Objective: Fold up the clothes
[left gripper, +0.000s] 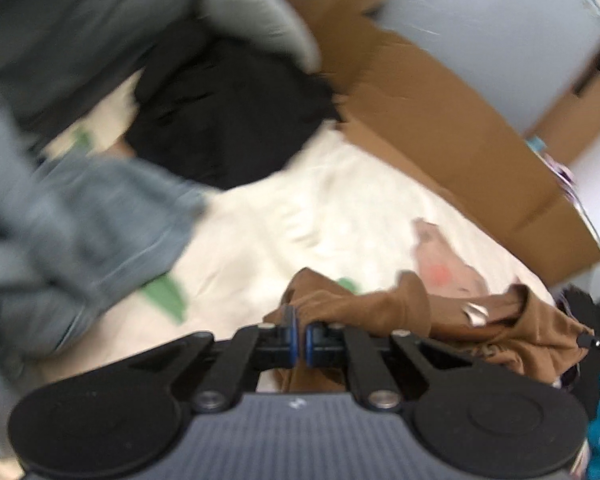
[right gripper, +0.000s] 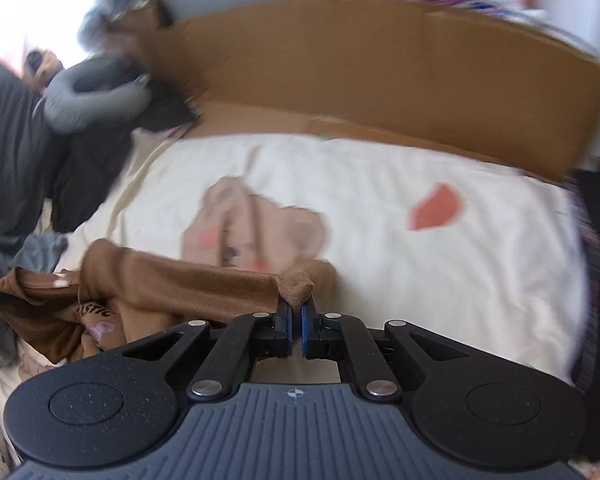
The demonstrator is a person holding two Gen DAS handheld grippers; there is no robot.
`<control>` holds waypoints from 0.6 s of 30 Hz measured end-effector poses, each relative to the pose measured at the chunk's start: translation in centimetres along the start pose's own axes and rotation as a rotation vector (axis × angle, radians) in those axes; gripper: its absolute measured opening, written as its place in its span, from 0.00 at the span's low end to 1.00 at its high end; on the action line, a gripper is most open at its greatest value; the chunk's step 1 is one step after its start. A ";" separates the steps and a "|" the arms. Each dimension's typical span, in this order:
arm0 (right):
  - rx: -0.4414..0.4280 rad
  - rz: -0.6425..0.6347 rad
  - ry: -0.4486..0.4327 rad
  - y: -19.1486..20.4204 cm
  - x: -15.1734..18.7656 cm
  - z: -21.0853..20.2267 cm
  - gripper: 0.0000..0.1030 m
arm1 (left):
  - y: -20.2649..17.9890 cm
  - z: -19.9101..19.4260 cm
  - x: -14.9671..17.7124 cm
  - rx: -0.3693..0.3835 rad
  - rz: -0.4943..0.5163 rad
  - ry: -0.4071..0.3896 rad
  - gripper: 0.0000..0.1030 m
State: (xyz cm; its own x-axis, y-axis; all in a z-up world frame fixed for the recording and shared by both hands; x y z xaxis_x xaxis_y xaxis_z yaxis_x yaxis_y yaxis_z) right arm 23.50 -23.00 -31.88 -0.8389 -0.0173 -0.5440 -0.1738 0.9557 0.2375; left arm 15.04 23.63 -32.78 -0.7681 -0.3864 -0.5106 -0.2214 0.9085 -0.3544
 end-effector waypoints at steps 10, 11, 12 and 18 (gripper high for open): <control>0.091 0.193 -0.073 -7.1 5.9 -9.3 0.02 | -11.5 -1.8 -2.1 0.159 0.281 0.023 0.04; 0.098 0.209 -0.077 -7.6 6.7 -10.1 0.02 | -12.4 -2.0 -2.1 0.167 0.309 0.022 0.04; 0.105 0.226 -0.080 -8.1 7.4 -10.8 0.02 | -13.0 -2.2 -2.1 0.173 0.334 0.022 0.04; 0.143 0.348 -0.092 -11.1 11.5 -13.8 0.02 | -16.0 -1.3 -1.5 0.213 0.431 0.073 0.04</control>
State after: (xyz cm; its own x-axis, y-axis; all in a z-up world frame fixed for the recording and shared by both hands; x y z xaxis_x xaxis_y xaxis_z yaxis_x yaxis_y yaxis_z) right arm 8.65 -37.87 -29.62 -0.7844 0.3351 -0.5220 0.1922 0.9314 0.3091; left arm 18.94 9.90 -25.39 -0.8048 0.0376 -0.5924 0.2488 0.9275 -0.2791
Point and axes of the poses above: each gripper's, at about its wrist camera, not at the fingertips, and z roughly the way its jaws point, y to its left, x to its underside, the point moved 6 cm from there along z, roughly the way its jaws point, and after that the axes turned 1 degree about -z, right-handed, at the moved point
